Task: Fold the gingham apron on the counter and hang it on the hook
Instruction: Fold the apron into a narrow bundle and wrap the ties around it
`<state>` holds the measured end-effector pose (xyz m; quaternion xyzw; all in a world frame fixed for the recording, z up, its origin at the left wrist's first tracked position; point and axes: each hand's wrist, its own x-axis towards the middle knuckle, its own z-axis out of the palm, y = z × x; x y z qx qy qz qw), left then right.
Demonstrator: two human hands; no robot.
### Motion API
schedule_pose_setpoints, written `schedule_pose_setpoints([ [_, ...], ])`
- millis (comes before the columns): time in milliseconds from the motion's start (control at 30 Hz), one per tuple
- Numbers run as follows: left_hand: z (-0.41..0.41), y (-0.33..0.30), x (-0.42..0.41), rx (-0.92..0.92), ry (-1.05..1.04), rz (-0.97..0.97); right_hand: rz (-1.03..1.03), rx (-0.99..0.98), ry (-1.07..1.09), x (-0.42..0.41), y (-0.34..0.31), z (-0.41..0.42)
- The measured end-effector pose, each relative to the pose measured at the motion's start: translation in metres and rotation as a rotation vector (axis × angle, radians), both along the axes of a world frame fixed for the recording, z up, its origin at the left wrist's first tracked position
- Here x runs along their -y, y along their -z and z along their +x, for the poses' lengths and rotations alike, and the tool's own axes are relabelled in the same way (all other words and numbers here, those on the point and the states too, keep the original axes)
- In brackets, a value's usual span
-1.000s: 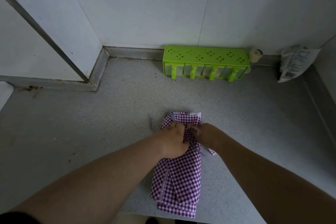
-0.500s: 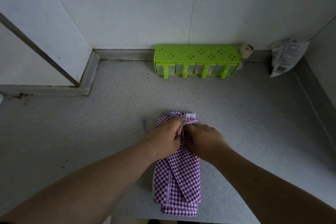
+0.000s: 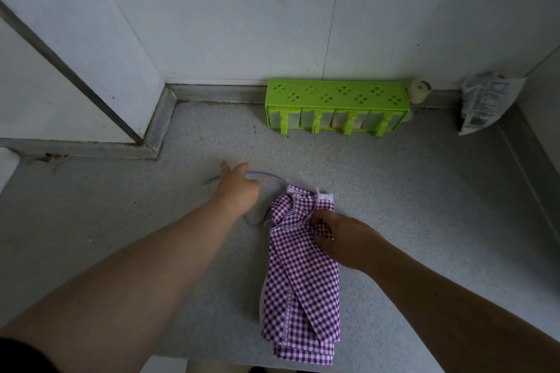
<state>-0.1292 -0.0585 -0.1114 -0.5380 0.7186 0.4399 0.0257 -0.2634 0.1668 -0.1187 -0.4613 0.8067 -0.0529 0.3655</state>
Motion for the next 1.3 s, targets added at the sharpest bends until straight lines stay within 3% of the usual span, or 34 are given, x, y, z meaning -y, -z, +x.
schedule_pose_setpoints([
  [133,0.017,-0.001,-0.011,-0.078,0.129,-0.267,0.016,0.002,0.007,0.003,0.002,-0.002],
  [200,0.031,-0.007,-0.028,-0.112,0.509,-0.429,0.02,0.005,0.007,0.003,0.003,-0.002],
  [267,0.035,-0.011,-0.045,-0.014,0.95,-0.56,0.013,0.007,0.013,0.003,0.003,-0.002],
  [367,0.028,-0.005,-0.068,0.196,1.22,-0.678,0.005,0.015,0.016,0.003,0.003,-0.001],
  [533,0.003,-0.014,-0.089,0.484,1.049,-0.604,-0.003,-0.01,0.021,0.003,0.002,0.001],
  [667,-0.002,-0.017,-0.089,0.634,1.103,-0.532,-0.009,-0.011,0.028,0.002,0.004,0.0],
  [767,-0.002,-0.021,-0.088,0.715,1.277,-0.528,-0.019,-0.017,0.026,0.003,-0.001,0.002],
  [867,-0.003,-0.027,-0.089,0.575,1.238,-0.529,-0.052,0.002,0.017,0.004,-0.001,0.003],
  [967,-0.008,-0.034,-0.099,0.129,1.047,-0.507,-0.052,-0.005,0.036,0.005,0.0,0.004],
  [1033,-0.014,-0.036,-0.112,-0.051,0.975,-0.345,0.088,-0.056,-0.05,0.007,0.0,0.004],
  [1167,-0.012,-0.004,-0.122,-0.044,0.723,0.105,0.056,-0.08,-0.107,0.007,0.0,0.002],
  [1300,-0.014,0.022,-0.121,0.062,0.703,0.097,-0.038,-0.013,-0.059,-0.002,0.002,-0.005],
])
